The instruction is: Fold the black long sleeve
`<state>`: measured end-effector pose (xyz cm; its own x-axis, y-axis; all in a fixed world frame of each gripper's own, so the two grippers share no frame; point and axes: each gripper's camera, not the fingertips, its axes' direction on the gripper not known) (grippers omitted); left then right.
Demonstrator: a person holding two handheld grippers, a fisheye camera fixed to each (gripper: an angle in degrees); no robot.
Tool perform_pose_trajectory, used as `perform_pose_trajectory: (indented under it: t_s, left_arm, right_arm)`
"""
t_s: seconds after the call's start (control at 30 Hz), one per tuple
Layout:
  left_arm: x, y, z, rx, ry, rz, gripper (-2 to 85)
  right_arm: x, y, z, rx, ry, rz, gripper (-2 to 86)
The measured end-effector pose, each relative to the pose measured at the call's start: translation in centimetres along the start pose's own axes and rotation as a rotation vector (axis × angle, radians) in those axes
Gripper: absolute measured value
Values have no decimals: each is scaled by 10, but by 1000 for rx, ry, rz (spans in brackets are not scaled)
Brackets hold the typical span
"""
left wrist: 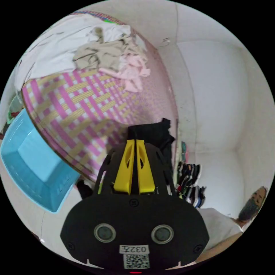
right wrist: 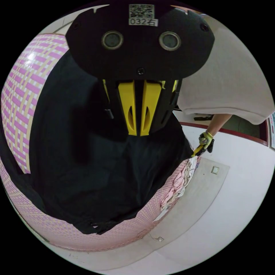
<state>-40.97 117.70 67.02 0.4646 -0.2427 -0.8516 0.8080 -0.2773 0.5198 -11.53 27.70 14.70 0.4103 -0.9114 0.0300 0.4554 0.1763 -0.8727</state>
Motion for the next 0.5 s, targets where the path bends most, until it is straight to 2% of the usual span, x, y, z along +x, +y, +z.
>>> perform_pose_trajectory:
  t_s: [0.07,0.1,0.13,0.23,0.37,0.5]
  left_arm:
    - [51,4,-36,21,174,58,-8]
    - [63,6,-44,16,194,67,-8]
    - [85,10,-58,19,168,95,-9]
    - [83,-4,-60,5,-103,55,-9]
    - [9,-27,-25,-14,-22,-124,-9]
    - [7,-27,-15,-8,-36,-144,-9]
  right_arm:
    - [2,-9,-1,-4,9,-23,14]
    - [3,-11,-1,-6,10,-27,13]
    - [6,-15,0,-11,8,-29,12]
    - [15,-26,7,-26,-12,-31,9]
    - [15,-46,18,-54,-47,-74,7]
    - [18,-60,18,-52,-53,-96,7]
